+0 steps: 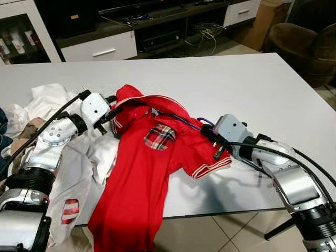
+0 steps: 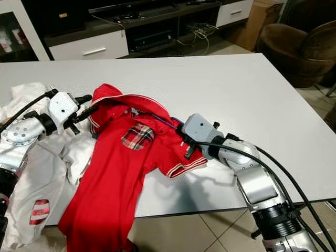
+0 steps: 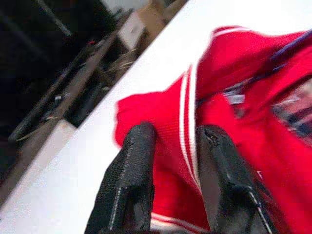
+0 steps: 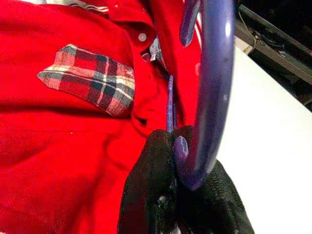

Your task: Hang hanger

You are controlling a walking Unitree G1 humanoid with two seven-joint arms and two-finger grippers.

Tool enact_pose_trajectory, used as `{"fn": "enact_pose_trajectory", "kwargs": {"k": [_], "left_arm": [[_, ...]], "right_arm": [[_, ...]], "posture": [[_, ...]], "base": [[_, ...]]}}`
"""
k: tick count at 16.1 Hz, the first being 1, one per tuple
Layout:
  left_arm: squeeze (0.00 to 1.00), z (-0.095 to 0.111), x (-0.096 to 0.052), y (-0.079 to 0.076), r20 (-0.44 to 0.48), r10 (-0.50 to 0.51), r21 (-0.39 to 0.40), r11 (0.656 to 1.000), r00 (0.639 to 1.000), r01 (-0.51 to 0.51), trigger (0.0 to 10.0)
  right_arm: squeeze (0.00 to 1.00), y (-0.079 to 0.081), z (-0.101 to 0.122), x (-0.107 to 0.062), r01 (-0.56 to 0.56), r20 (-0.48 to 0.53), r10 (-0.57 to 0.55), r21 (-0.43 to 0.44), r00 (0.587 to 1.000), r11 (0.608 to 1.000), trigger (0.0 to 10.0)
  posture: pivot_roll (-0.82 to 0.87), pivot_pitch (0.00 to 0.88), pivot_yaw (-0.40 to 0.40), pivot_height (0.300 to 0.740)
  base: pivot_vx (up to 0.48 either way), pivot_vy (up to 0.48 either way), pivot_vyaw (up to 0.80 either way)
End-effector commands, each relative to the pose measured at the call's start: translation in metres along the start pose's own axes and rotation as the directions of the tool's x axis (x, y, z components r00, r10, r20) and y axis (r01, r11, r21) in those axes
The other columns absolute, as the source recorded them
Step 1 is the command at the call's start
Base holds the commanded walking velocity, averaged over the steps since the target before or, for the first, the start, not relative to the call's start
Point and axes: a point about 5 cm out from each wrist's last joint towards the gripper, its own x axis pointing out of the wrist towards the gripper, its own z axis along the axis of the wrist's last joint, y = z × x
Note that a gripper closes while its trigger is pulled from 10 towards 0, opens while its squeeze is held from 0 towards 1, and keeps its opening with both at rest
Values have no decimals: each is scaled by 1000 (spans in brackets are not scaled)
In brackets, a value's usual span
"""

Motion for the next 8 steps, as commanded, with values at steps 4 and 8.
{"fn": "enact_pose_trajectory", "kwargs": {"k": [4,8], "left_arm": [[1000,5,-9,-8,77,-147,-39,988,986,151,10000],[1000,10,-19,-3,143,-135,-87,985,981,148,10000]], "right_arm": [[0,2,-8,-5,-15,-40,15,21,999,1000,10000],[0,2,-9,-7,-15,-44,16,23,999,1000,10000]], "posture": [[9,0,39,740],[11,0,35,740]], "base": [[0,0,0],[0,0,0]]}}
